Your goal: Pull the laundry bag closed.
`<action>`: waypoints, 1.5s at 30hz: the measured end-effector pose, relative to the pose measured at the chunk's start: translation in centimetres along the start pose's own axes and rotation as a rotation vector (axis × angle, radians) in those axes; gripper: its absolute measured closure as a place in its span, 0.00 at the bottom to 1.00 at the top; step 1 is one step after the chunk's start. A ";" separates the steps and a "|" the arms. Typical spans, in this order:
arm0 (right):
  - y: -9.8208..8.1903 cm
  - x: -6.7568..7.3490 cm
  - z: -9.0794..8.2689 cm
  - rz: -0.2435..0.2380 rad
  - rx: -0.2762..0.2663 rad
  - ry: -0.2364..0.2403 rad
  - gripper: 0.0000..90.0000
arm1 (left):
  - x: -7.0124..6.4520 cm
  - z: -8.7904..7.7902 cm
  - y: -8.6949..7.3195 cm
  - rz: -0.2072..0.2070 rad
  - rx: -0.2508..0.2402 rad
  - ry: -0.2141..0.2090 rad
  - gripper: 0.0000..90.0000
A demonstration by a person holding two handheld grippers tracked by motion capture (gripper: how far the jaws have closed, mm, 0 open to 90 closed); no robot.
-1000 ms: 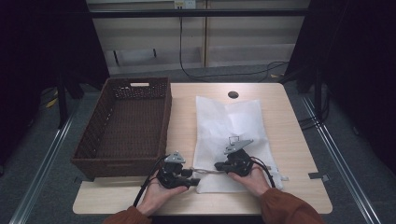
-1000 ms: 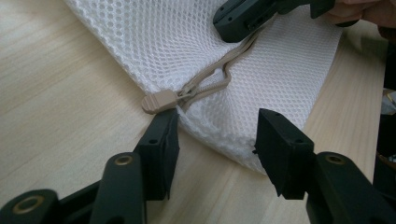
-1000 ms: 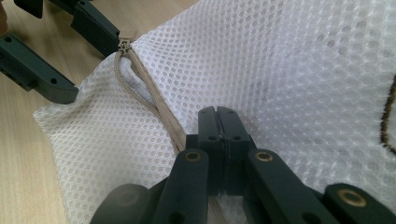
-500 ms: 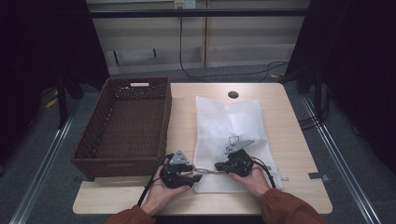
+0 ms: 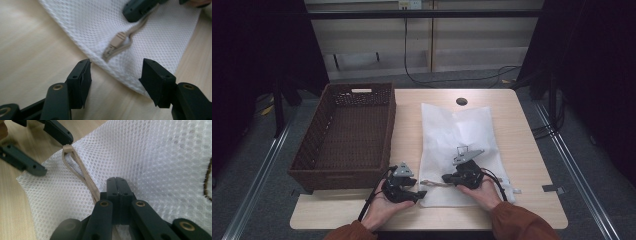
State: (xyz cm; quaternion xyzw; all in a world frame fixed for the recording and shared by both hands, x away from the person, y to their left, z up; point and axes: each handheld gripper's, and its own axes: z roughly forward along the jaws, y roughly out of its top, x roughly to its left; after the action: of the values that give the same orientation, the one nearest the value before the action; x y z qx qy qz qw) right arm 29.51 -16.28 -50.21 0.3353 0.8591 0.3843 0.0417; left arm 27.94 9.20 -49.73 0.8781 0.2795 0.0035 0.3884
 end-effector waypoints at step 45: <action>2.8 0.4 -3.3 -0.014 -0.154 0.083 0.87 | -0.9 -2.7 3.4 0.100 -0.102 0.052 0.99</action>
State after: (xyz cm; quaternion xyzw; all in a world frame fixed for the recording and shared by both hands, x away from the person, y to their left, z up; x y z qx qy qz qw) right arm 29.65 -16.81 -45.86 0.3087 0.8304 0.4625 0.0345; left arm 28.26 8.76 -45.32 0.8696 0.2447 0.0597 0.4247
